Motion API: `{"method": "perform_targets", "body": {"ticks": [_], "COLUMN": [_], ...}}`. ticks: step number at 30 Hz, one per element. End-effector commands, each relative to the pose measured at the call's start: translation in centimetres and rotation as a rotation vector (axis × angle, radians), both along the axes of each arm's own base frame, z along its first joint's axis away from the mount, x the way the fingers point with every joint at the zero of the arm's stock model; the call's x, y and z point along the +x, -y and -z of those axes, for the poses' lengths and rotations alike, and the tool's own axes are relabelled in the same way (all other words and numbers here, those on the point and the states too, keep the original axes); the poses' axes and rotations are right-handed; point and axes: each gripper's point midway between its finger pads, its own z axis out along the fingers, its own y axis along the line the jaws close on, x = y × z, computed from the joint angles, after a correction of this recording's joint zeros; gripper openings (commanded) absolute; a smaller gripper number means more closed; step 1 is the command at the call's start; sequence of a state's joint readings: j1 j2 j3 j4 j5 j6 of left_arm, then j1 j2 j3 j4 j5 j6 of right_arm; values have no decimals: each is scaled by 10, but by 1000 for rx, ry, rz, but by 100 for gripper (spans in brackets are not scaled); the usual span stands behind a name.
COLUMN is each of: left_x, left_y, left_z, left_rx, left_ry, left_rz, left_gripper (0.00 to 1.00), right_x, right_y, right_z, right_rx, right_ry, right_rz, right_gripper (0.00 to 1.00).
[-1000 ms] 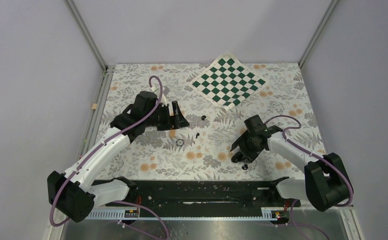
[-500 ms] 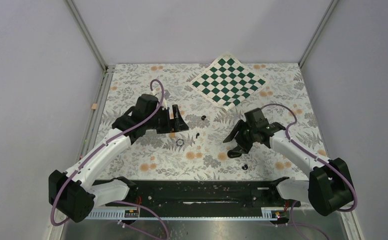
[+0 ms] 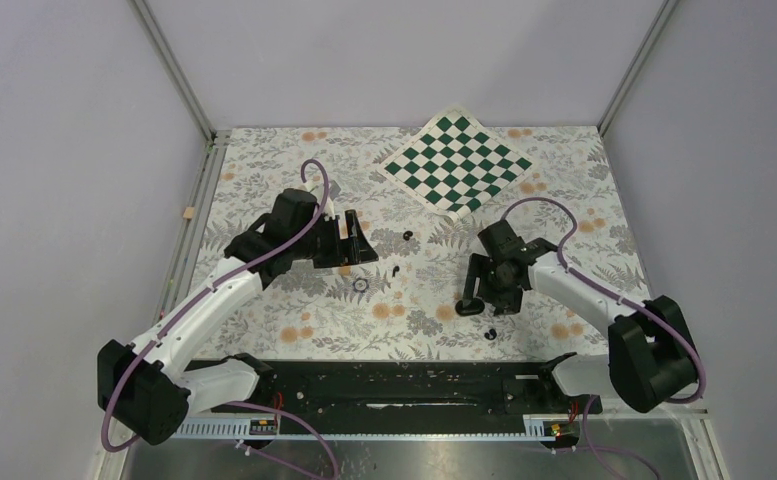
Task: Insert the wireless bluetooth earbuds into the charging case
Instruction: Move the charging case to the center of the board.
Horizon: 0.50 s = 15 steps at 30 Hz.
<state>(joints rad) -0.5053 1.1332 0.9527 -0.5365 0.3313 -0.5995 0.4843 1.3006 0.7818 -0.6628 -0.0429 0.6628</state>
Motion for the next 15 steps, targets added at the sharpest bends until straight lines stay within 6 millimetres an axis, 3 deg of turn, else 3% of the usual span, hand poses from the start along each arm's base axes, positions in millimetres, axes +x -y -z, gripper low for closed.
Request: {"method": "perform_targets", "body": {"ticks": [1, 11, 15], "left_x": [5, 4, 4], "left_y": [0, 0, -1], "left_z": [-16, -16, -18], "left_rx": [-21, -22, -24], "left_ry": [67, 62, 70], "left_rz": [-3, -4, -8], "left_gripper": [78, 78, 78], "right_x": [3, 12, 23], "right_y": [-10, -63, -99], "right_z": [12, 17, 2], "right_rx": [34, 304, 430], "right_ry": [-2, -34, -8], "right_rz": [-21, 51, 42], "right_gripper": [81, 88, 87]}}
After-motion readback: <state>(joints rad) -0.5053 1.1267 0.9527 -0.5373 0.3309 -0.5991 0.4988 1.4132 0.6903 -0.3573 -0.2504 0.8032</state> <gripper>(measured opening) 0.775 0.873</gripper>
